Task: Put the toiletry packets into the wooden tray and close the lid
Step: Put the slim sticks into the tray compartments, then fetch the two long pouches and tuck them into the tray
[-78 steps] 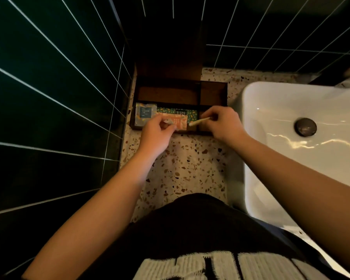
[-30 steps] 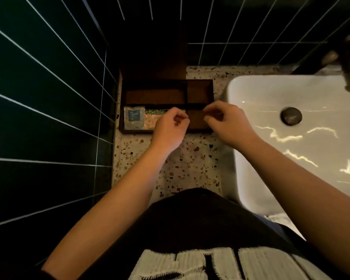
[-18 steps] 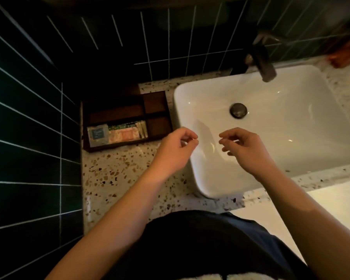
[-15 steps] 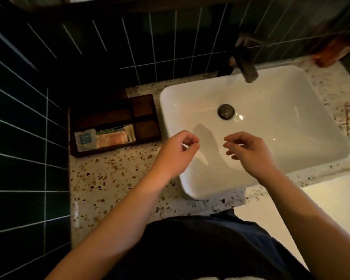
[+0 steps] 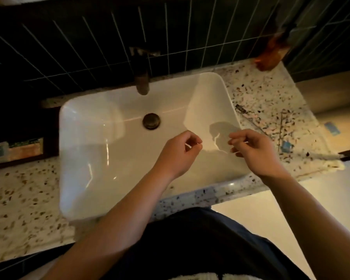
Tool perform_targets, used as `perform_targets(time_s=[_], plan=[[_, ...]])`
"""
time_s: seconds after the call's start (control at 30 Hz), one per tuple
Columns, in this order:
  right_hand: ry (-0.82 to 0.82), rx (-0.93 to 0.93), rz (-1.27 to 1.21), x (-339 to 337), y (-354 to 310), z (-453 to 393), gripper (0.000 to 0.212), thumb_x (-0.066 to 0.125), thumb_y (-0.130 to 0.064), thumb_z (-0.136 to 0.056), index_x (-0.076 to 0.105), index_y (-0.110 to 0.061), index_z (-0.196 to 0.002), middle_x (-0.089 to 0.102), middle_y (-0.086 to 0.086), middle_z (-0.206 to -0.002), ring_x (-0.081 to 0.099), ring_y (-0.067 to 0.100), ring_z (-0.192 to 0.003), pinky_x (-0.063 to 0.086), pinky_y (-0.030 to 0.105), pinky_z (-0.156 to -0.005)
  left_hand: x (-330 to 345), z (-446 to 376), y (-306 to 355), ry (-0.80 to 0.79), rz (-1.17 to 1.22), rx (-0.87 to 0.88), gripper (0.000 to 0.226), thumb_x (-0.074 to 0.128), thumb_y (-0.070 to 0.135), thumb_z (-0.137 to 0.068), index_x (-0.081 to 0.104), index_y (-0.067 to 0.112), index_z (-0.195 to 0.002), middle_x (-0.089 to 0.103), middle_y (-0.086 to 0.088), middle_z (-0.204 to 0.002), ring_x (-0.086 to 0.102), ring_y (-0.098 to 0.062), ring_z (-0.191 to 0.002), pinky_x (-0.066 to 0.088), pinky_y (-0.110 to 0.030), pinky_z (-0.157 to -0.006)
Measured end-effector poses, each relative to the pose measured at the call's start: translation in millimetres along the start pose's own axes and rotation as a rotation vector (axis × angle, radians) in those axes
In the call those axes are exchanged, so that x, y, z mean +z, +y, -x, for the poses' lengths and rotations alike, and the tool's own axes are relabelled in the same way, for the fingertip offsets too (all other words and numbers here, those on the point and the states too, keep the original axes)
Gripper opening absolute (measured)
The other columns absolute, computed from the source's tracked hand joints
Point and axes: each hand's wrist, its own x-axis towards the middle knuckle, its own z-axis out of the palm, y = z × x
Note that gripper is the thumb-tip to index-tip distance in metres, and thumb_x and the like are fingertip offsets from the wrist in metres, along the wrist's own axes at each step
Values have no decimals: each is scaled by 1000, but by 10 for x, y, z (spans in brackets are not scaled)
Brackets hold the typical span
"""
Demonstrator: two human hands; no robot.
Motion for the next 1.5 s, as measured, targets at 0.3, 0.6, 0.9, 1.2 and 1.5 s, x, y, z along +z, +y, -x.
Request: perform_targets(time_s=[0.3,0.6,0.9,1.2,1.5], plan=[[78,180,136,-1254,745,-697,10,65,-21,-92,72,-23,-100,70,-2,-95,67,17,-87,57,38,-79,1271,-774,987,-110,-117,94,11,62,21,-97,65,14,-106,65,2,-107,62,-13,-95,49,-24,-78],[138,288,464,-1620,1408,-1379,51,64,-36,-89,53,-12,-133,58,13,-128,61,32,-110,52,40,-87,2159,-1850,1051,-54,111,-607,27,71,26,-93,60,9,-111,64,-2,-89,61,-15,-69,49,-26,-55],[112,529,583,-1528,1666,-1677,69,69,-43,-86,36,-9,-136,47,17,-135,56,40,-118,54,49,-85,2377,-2436,783,204,-50,-770,92,80,54,-78,40,4,-145,59,-12,-137,63,-29,-113,53,-34,-77],[96,576,374,-1531,1706,-1705,30,60,-24,-91,57,-5,-114,64,12,-98,61,29,-82,54,38,-66,2486,-2511,718,42,-258,-719,21,68,29,-93,62,11,-102,69,-9,-114,51,-17,-63,35,-25,-43],[279,332,217,-1495,1063,-1335,28,49,-36,-100,58,-11,-92,56,0,-73,52,21,-68,37,29,-57,2187,-1983,1019,2,68,-426,19,62,30,-95,56,17,-107,62,3,-94,55,-10,-72,36,-24,-51]])
